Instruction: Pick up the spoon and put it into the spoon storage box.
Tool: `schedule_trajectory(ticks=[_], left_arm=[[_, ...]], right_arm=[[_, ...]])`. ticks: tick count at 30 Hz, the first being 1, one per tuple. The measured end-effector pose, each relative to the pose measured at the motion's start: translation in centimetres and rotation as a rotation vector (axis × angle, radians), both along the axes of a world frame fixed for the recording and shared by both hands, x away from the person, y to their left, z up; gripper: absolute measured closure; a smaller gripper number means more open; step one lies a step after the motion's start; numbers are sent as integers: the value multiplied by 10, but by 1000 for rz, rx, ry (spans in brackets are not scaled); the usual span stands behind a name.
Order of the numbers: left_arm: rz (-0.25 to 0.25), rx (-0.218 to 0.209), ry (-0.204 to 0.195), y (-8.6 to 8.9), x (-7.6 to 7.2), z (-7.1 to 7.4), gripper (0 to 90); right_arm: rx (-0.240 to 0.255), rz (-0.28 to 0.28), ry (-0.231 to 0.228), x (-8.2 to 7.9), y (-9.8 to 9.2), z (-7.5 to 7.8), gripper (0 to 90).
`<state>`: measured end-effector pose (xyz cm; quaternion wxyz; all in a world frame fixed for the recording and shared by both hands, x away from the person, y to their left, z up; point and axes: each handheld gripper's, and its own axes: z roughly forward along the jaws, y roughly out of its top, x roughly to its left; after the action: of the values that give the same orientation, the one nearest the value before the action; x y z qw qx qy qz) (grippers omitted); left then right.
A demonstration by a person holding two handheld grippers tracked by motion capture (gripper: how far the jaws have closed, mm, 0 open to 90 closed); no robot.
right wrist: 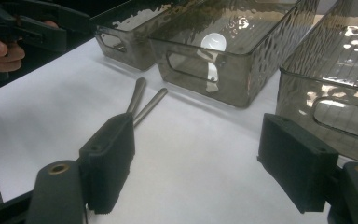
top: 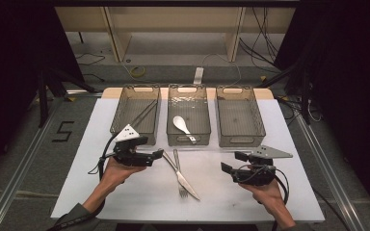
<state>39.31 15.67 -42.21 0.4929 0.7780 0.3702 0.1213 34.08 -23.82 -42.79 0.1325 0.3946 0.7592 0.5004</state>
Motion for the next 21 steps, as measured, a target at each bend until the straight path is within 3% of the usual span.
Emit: schedule_trajectory(ticks=[14, 21], left_arm=[[-9, 36, 26, -9, 13, -6, 165], [-26, 82, 35, -17, 21, -9, 166]], right_arm=[[21, 11, 14, -9, -4, -2, 258], [25, 0, 7, -13, -8, -3, 252]])
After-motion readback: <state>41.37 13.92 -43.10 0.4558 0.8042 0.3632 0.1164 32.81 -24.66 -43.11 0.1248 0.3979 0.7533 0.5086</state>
